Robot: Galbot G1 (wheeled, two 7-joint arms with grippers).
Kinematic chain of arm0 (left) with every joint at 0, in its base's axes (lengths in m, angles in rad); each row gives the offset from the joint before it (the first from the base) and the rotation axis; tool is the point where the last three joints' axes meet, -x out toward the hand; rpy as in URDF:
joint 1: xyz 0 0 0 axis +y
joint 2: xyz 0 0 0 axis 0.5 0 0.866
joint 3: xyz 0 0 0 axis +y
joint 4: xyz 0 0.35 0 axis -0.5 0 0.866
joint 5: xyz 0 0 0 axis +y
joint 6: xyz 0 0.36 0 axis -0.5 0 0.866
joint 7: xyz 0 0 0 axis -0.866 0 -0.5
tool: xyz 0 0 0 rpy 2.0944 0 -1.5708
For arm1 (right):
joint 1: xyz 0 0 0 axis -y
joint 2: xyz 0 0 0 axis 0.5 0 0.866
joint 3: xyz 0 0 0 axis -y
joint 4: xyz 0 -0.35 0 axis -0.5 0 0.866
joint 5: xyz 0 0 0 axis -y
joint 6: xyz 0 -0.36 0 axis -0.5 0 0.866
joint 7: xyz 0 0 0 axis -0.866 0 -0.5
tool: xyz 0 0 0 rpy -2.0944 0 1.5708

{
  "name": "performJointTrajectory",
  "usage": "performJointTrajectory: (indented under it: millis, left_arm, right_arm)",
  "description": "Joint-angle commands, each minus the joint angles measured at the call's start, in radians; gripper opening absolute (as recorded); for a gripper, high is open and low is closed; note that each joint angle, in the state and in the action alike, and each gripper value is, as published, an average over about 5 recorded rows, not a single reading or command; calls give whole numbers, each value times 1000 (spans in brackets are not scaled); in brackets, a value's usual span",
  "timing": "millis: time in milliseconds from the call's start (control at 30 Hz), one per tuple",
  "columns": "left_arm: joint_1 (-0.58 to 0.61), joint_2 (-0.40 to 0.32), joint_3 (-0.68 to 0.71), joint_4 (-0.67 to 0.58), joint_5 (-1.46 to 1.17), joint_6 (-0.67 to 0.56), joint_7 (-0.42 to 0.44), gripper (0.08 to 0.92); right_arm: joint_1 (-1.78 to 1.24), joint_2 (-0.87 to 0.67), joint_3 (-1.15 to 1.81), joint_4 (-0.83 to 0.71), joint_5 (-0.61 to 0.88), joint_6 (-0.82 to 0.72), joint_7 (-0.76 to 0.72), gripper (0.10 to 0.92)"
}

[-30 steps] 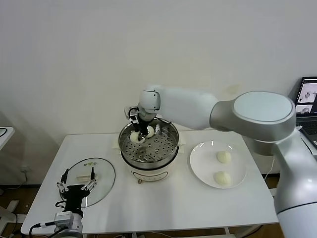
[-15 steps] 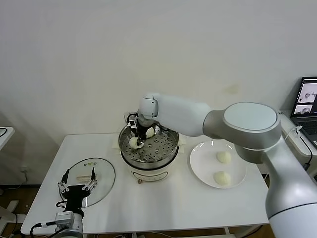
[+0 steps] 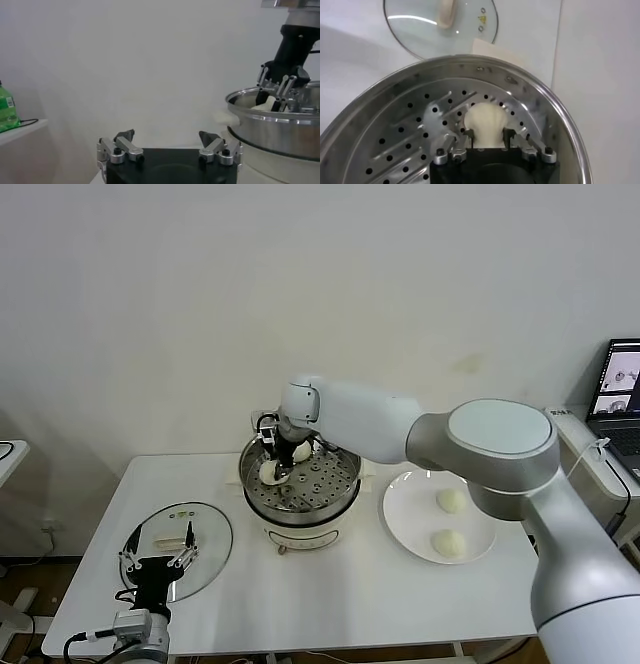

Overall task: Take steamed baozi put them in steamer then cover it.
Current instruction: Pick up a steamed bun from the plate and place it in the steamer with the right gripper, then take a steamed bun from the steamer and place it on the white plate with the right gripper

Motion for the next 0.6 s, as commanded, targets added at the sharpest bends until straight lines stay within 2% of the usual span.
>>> performJointTrajectory:
  millis: [33,167,267,600]
  left_arm:
    - [2,-2,0,-3,1,1,-1,823]
    - [4,-4,1,-4,3,0,-1,823]
    - [5,-6,1,-5,3,0,-1,823]
    - [8,-9,8,-5,3,2,-1,823]
  right_arm:
    - [-2,1,6,-2,-8,2,-5,637]
    - [23,0,8,12,-2,-1,-2,754]
    - [55,-2,4,26,6,-3,-3,808]
    - [209,-34,-60,86,-6,6,-36,823]
